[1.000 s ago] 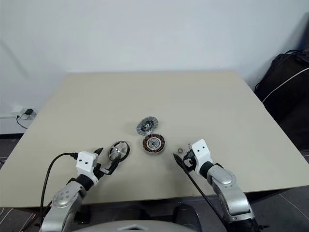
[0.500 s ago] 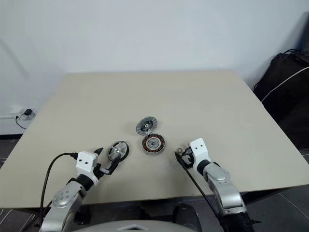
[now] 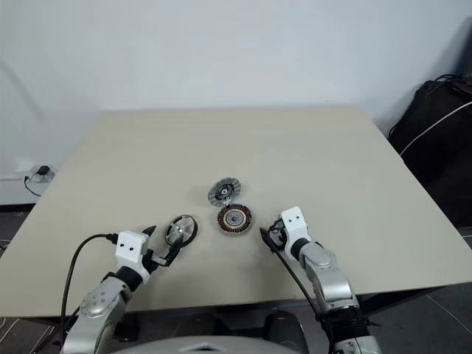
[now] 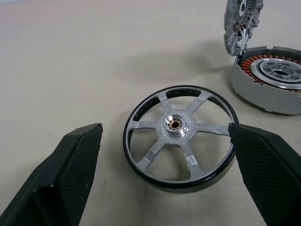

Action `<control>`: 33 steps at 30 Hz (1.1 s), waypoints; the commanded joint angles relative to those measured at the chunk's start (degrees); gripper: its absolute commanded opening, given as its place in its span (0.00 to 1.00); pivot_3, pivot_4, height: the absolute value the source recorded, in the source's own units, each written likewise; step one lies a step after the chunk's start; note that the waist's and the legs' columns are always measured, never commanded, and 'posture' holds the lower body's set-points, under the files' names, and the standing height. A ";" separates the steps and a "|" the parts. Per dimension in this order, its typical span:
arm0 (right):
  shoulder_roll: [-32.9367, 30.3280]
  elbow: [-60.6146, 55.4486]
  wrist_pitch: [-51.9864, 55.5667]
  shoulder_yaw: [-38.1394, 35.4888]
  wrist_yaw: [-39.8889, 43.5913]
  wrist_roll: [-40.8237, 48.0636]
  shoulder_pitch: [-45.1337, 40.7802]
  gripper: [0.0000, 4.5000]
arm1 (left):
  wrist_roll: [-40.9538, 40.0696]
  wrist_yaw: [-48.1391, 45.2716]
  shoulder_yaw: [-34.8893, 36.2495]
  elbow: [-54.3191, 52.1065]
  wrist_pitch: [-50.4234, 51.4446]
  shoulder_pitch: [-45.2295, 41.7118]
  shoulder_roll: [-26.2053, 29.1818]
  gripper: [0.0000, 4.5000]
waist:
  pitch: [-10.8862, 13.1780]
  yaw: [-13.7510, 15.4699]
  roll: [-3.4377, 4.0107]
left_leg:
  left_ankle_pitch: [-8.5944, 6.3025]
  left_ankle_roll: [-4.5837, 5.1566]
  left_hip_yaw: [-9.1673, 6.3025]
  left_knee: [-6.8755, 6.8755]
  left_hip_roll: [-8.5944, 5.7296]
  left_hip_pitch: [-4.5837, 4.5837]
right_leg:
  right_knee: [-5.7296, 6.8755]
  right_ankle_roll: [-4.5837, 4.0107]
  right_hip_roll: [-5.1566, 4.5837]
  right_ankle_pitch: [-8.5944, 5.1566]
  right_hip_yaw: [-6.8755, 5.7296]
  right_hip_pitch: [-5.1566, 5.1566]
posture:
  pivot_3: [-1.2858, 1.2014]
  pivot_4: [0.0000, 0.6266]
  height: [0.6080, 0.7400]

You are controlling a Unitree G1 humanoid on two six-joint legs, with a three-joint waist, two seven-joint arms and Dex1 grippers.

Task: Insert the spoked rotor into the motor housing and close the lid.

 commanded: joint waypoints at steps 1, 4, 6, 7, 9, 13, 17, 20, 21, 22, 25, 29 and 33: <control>0.13 -0.62 -0.66 0.21 0.31 -0.06 1.01 0.95 | 0.62 0.43 0.49 -3.53 -0.90 -0.14 0.13 1.00 | -0.02 -0.01 -0.03 | 0.00 -0.01 0.00 0.00 0.00 0.00 | 0.00 0.00 0.00 0.00 -0.01 0.00 | 0.52 0.00 1.00; -0.01 -1.30 -0.62 0.16 0.31 -0.04 2.30 0.80 | 0.63 0.47 0.50 -3.62 -0.80 -0.03 0.20 1.00 | -0.06 -0.03 -0.07 | 0.00 -0.01 0.00 0.00 0.00 0.00 | 0.00 0.00 0.00 0.00 0.00 0.01 | 0.52 0.00 1.00; -0.06 -1.85 -0.51 0.02 0.26 0.04 2.90 0.66 | 0.63 0.46 0.50 -3.61 -0.77 -0.02 0.26 1.00 | -0.09 -0.06 -0.10 | 0.00 -0.01 -0.01 0.00 0.00 0.00 | 0.00 0.00 0.00 0.00 0.00 0.01 | 0.52 0.00 1.00; -0.12 -2.54 -0.37 -0.12 0.19 0.11 3.39 0.58 | 0.64 0.42 0.49 -3.53 -0.75 -0.10 0.30 1.00 | -0.09 -0.09 -0.10 | 0.00 -0.01 0.00 0.00 0.00 0.00 | 0.00 0.00 0.00 0.00 0.00 0.01 | 0.52 0.00 1.00; -0.25 -3.65 -0.20 -0.36 0.15 0.17 4.21 0.44 | 0.71 0.38 0.43 -3.32 -0.73 -0.32 0.36 1.00 | -0.09 -0.09 -0.10 | 0.00 -0.01 0.00 0.00 0.00 0.00 | 0.00 0.00 0.00 0.00 0.00 0.01 | 0.52 0.00 1.00; -0.42 -5.84 -0.01 -0.67 -0.11 0.12 5.35 0.17 | 0.85 0.25 0.26 -3.07 -0.60 -0.69 0.38 1.00 | -0.09 -0.18 -0.10 | 0.00 0.00 -0.01 -0.01 0.00 0.00 | 0.00 0.00 0.00 0.00 0.00 0.00 | 0.52 0.00 1.00; -0.40 -7.86 0.33 -0.90 -0.32 0.29 5.59 0.17 | 1.04 0.02 0.26 -2.74 -0.54 -1.06 0.23 1.00 | -0.07 -0.23 -0.07 | 0.00 0.00 -0.01 -0.01 0.00 0.00 | 0.00 0.00 0.00 0.00 0.01 0.00 | 0.52 0.00 1.00; 0.02 -10.26 0.84 -1.10 -0.15 1.10 5.15 0.17 | 1.12 -0.05 0.29 -2.52 -0.57 -1.26 0.12 1.00 | -0.01 -0.23 0.00 | -0.01 0.00 -0.01 -0.01 0.00 0.00 | 0.00 0.00 -0.01 0.00 0.01 -0.01 | 0.52 0.00 1.00; 0.13 -11.92 1.34 -0.79 0.18 1.44 4.68 0.17 | 1.14 -0.06 0.30 -2.45 -0.59 -1.32 0.09 1.00 | 0.01 -0.25 0.04 | -0.01 0.00 -0.01 -0.01 0.00 0.00 | 0.00 0.00 -0.01 0.00 0.02 -0.01 | 0.52 0.00 1.00; 0.22 -13.24 1.69 -0.43 0.47 1.61 4.16 0.17 | 1.16 -0.07 0.30 -2.36 -0.62 -1.40 0.05 1.00 | 0.02 -0.26 0.05 | -0.01 0.00 0.00 -0.01 0.00 0.00 | 0.00 0.00 -0.01 0.00 0.02 -0.01 | 0.52 0.00 1.00; 0.82 -15.85 2.88 1.07 1.10 1.80 2.02 0.17 | 1.24 -0.02 0.30 -2.19 -0.69 -1.57 -0.06 1.00 | 0.04 -0.36 0.08 | -0.01 0.00 -0.01 -0.01 0.01 0.00 | 0.01 0.00 0.00 0.00 0.01 -0.03 | 0.52 0.00 1.00; 2.07 -15.41 3.84 4.18 1.96 1.01 -1.82 0.17 | 1.35 0.04 0.27 -1.96 -0.77 -1.86 -0.23 1.00 | 0.05 -0.45 0.04 | 0.00 -0.01 -0.01 -0.01 0.01 0.00 | 0.01 0.00 0.00 0.00 0.00 -0.03 | 0.52 0.00 1.00; 3.85 -9.79 2.32 7.63 2.43 -0.77 -6.00 0.17 | 1.50 0.23 0.26 -1.96 -0.81 -2.05 -0.50 1.00 | 0.07 -0.44 -0.01 | 0.01 -0.02 0.00 -0.01 0.00 -0.01 | 0.01 0.00 0.00 0.00 -0.01 -0.03 | 0.52 0.00 1.00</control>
